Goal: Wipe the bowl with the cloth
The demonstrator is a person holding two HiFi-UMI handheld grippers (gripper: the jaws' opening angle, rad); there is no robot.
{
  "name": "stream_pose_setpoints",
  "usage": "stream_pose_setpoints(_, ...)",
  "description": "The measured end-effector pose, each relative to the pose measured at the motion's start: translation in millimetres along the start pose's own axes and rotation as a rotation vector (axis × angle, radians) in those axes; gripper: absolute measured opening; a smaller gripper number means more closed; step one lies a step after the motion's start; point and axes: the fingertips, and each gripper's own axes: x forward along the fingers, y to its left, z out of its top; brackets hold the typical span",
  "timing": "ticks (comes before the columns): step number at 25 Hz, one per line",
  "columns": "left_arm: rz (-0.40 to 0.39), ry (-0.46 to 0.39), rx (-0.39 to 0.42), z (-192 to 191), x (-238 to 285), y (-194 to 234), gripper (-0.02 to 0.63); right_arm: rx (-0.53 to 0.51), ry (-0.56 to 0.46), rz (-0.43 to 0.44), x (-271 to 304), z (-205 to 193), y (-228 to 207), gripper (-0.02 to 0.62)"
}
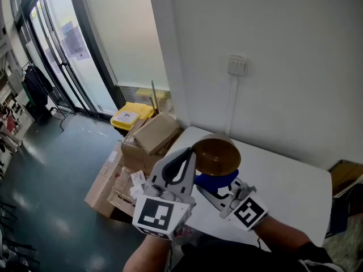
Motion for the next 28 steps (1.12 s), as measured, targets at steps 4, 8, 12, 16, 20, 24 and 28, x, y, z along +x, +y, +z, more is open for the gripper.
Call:
stream_pose_setpoints(4, -0.036, -0.034, 0.03, 7.4, 9.2, -13.3, 0.015, 0.003, -0.008, 0.03, 9.2, 3.6, 5.2, 0.043)
stream_pose_setpoints(8, -0.019, -0.025, 0.061, 3.8, 11.1, -9.5, 0.018, -0.006, -0.019, 0.039, 11.3, 7.3, 8.4, 0.043)
stream_pose_setpoints(12, 0.015, 0.04, 0.054, -17.6, 5.9, 12.6, 0.02, -0.014, -0.008, 0.034, -1.6, 2.5, 5.1, 0.043)
stream_pose_setpoints(16, 0.023, 0.079, 0.077, -26.3, -1.7, 21.3, 0.02, -0.017, -0.014, 0.022, -16.7, 8.7, 2.2, 0.043)
stream_pose_setpoints(20, 0.014, 0.08, 0.099, -20.8, -9.9, 21.8, 0.02, -0.04, -0.012, -0.003, -28.2, 14.1, -7.0, 0.043)
stream_pose_setpoints(24, 0.01, 0.08, 0.096, -14.8, -15.3, 21.5, 0.018, -0.02, -0.168, -0.074, -40.5, 41.2, -24.8, 0.043)
stream_pose_setpoints(28, -0.015, 0.079, 0.071, -11.9, -22.0, 21.3, 0.017, 0.011, -0.249, -0.084, -51.4, 56.1, -36.5, 0.043)
